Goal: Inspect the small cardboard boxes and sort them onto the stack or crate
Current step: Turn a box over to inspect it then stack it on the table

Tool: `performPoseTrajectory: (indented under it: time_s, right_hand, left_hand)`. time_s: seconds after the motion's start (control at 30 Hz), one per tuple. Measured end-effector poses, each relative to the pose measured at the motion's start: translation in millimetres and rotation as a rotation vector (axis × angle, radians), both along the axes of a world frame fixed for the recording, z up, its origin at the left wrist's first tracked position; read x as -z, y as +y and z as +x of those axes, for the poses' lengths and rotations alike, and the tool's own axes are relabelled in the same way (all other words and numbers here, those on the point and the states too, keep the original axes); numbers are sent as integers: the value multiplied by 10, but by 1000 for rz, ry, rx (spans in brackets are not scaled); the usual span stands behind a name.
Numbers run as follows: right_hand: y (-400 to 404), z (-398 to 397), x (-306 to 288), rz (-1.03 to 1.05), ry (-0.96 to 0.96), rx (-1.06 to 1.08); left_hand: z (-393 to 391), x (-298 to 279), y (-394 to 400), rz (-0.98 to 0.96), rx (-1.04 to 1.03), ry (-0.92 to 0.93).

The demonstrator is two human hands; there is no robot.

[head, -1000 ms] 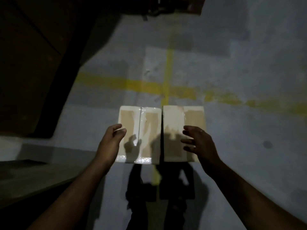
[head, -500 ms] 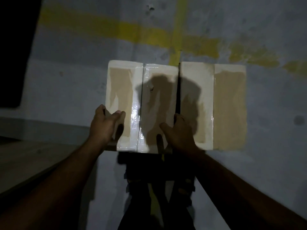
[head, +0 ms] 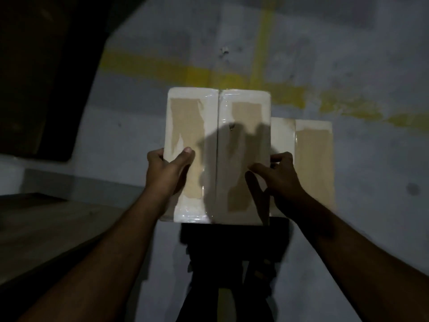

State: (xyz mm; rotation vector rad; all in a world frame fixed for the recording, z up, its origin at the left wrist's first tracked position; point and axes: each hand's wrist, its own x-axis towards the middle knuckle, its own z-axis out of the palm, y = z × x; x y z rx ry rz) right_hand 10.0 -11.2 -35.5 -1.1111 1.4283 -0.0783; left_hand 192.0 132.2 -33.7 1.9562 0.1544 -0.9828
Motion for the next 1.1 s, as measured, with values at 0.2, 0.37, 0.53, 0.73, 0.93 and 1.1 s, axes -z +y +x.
performPoseTrajectory:
  time_s: [0.2,0.37,0.53,0.73,0.93,1.1]
  right_hand:
    - [-316,-43,-1643,-251,-124,-22]
    - [-646,-108,-3362,-513,-217,-95]
    - [-855,-207,-5278,-765,-334,-58]
    - [-796,-503,-6949,-991,-504,-26]
    - [-525,-719,-7445,-1056,-576,-30]
    - [-235,-582,-7449,-1005,-714,-175]
  left_hand:
    - [-179,-1751,-327,-232,23,-131]
    - [-151,-3493,-572,-346,122,-379]
    - [-185,-5250,-711,-475,179,-598]
    - [-452,-6992,-687,-665,260,-863]
    - [-734,-7574,-408,-731,210,-1072]
    - [-811,-7562,165,-675,127,-1099]
